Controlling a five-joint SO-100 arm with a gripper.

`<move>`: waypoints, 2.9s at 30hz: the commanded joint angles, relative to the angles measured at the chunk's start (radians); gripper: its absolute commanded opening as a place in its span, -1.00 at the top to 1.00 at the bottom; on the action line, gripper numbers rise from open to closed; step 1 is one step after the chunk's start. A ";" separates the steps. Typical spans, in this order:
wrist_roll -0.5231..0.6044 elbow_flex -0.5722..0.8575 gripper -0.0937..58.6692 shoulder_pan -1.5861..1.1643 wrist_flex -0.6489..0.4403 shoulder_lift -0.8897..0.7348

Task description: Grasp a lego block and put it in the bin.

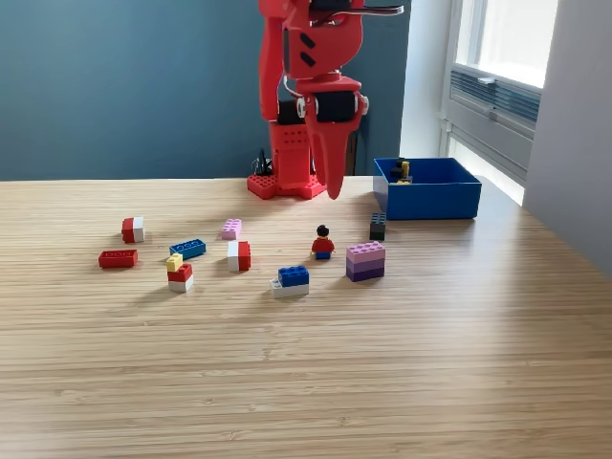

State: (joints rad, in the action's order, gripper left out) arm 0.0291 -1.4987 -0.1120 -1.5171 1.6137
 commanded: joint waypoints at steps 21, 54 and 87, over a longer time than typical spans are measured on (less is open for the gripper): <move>-0.112 -0.084 0.31 0.334 0.110 0.083; 0.015 -0.249 0.10 0.804 0.175 0.080; 0.126 -0.359 0.04 1.045 0.396 0.077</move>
State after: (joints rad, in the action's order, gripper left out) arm 0.1442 -1.8868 0.9327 -1.1259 1.6153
